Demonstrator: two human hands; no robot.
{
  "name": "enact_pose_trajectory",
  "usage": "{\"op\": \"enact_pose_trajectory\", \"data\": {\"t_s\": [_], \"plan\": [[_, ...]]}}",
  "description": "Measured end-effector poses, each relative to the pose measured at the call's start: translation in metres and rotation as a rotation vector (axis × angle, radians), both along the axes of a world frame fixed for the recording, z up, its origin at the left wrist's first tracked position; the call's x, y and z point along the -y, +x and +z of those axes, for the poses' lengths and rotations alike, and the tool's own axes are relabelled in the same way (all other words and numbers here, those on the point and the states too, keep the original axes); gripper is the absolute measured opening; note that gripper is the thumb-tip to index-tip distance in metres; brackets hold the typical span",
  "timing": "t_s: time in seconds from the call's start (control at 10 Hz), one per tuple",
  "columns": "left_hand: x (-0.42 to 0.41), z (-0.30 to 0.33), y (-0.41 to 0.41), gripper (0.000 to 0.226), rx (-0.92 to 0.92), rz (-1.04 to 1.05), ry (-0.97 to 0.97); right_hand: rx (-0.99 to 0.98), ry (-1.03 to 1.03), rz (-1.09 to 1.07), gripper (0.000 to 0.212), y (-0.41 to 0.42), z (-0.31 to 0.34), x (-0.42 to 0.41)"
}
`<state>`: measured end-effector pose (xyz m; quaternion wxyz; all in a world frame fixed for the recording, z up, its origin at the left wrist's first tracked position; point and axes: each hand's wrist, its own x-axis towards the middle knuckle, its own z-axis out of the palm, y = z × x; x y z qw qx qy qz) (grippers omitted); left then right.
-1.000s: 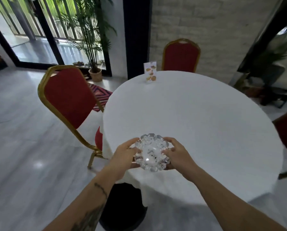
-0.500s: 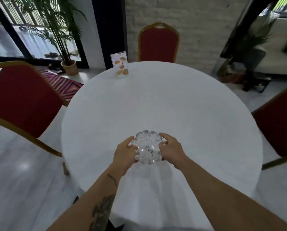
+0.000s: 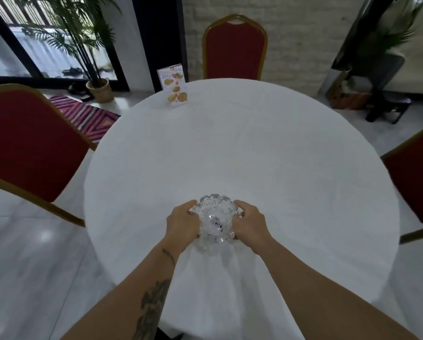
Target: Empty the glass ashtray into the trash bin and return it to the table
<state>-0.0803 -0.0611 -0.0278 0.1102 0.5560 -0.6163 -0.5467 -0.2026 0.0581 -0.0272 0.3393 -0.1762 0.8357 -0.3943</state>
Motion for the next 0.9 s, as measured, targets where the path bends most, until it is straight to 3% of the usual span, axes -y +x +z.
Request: {"op": "enact_pose_trajectory", "data": {"t_s": [0.1, 0.3, 0.5, 0.6, 0.7, 0.9], "plan": [[0.0, -0.002, 0.002, 0.051, 0.02, -0.011, -0.019, -0.009, 0.003, 0.006, 0.052, 0.002, -0.001, 0.0], [0.002, -0.009, 0.005, 0.048, 0.029, -0.057, -0.04, -0.005, -0.004, 0.027, 0.035, 0.003, -0.001, -0.001], [-0.002, -0.002, 0.013, 0.058, 0.053, -0.152, -0.037, -0.033, 0.054, 0.082, 0.05, -0.002, 0.012, -0.008], [-0.004, 0.006, 0.024, 0.06, 0.071, -0.219, -0.051, -0.143, 0.11, 0.156, 0.062, 0.003, 0.025, -0.014], [-0.003, 0.019, 0.04, 0.059, 0.112, -0.305, -0.128, -0.277, 0.164, 0.27, 0.055, 0.014, 0.042, -0.02], [0.009, 0.067, 0.087, 0.058, 0.291, -0.502, -0.453, -0.479, 0.263, 0.455, 0.064, 0.055, 0.089, -0.023]]}}
